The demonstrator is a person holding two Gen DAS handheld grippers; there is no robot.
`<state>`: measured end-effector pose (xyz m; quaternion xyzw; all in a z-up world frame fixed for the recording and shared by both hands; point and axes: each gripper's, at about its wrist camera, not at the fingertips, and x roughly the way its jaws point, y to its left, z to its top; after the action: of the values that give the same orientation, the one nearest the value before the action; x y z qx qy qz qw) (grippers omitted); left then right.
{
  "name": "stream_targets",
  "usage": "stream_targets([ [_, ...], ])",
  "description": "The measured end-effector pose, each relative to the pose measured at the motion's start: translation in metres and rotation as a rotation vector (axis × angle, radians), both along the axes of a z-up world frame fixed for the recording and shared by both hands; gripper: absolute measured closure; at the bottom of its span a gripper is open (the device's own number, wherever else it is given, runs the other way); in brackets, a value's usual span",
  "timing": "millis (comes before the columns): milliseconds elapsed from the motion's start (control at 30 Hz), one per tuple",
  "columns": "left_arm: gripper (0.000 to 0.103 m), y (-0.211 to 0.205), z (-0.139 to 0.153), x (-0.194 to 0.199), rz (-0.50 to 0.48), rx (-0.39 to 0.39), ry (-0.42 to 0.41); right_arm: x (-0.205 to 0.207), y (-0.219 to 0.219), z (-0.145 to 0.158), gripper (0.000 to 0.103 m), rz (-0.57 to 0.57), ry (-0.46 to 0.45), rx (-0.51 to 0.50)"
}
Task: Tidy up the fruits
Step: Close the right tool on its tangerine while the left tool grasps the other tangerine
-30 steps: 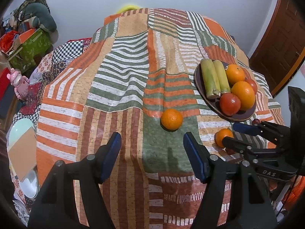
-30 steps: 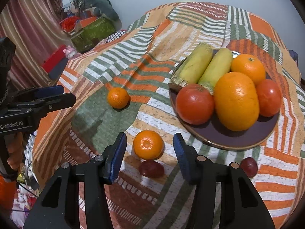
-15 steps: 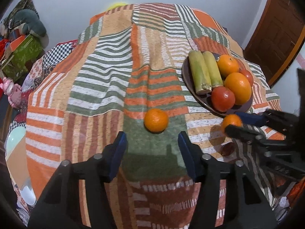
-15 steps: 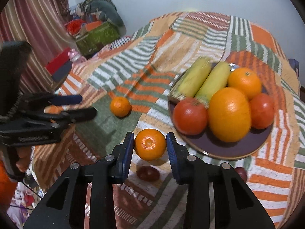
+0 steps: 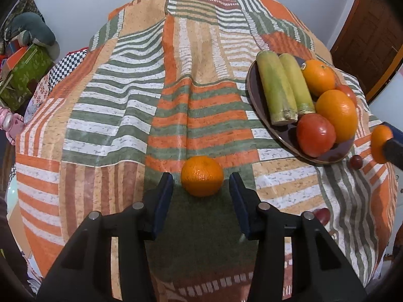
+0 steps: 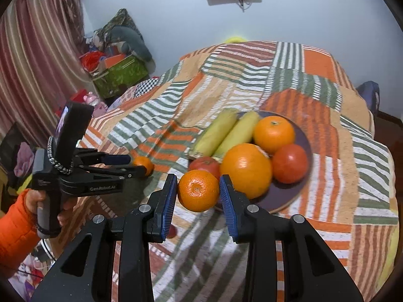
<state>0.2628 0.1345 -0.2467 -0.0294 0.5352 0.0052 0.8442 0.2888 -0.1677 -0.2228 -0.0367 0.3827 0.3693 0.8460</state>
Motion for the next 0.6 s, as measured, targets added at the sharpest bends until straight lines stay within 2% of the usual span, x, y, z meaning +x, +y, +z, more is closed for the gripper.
stream_targets([
  [200,0.065,0.002,-0.007,0.006,0.007,-0.024,0.007,0.007,-0.02,-0.006,0.071,-0.058,0.022,-0.001],
  [400,0.066,-0.006,-0.007,0.007,-0.011,0.021,-0.018,0.01,-0.041,-0.005,0.071,-0.116,0.032,0.011],
  [600,0.066,-0.017,0.017,-0.006,-0.029,0.065,-0.089,0.011,-0.056,0.0,0.071,-0.154,0.016,0.012],
])
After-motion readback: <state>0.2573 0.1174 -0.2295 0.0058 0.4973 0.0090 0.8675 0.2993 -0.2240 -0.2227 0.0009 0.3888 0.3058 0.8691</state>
